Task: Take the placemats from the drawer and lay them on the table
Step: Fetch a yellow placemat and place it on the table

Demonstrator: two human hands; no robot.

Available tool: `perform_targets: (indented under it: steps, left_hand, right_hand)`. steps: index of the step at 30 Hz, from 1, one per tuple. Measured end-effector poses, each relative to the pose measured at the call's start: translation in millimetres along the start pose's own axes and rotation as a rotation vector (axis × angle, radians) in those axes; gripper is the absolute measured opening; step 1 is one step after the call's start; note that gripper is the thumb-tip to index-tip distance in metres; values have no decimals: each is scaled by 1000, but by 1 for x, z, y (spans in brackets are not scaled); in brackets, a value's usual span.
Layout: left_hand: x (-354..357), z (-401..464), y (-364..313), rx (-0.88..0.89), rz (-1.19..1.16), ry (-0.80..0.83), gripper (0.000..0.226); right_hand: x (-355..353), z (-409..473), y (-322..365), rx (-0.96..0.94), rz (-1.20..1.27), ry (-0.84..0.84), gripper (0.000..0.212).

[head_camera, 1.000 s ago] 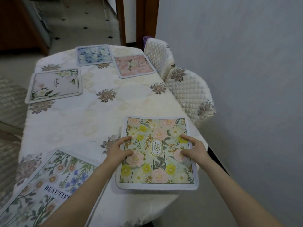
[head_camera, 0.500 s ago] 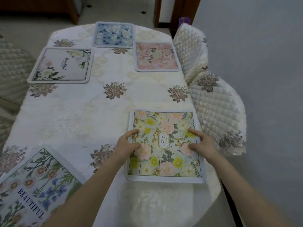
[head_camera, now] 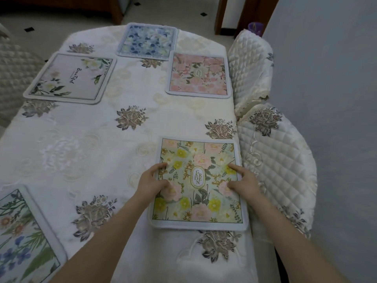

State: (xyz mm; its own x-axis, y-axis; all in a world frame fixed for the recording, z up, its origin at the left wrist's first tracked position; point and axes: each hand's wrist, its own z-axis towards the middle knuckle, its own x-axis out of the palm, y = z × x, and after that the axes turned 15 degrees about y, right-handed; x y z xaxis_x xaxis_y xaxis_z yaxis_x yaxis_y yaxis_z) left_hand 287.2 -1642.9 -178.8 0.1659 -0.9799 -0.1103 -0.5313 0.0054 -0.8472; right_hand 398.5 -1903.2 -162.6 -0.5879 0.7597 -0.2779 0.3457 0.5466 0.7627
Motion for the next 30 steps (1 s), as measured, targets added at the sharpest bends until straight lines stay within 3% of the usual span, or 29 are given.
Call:
perform_targets:
  steps: [8, 12, 17, 21, 23, 27, 30]
  left_hand:
    - [9, 3, 24, 40, 692, -174, 60]
    - [8, 6, 57, 200, 1116, -120, 59]
    - [8, 7, 62, 223, 1191, -140, 57]
    - [12, 23, 12, 223, 1300, -114, 49]
    - [29, 39, -11, 265, 1244, -71, 60]
    - [62, 75, -12, 318, 1322, 48, 65]
    - [62, 88, 0, 362, 1319, 36, 61]
  right_hand:
    - [27, 7, -34, 13, -657, -167, 62]
    - [41, 9, -61, -143, -820, -261, 58]
    - [42, 14, -72, -174, -845, -228, 60]
    - [43, 15, -40, -129, -899, -343, 62]
    - [51, 29, -9, -188, -822, -349, 61]
    - [90, 73, 32, -397, -709, -83, 60]
    - [101, 91, 24, -424, -779, -19, 56]
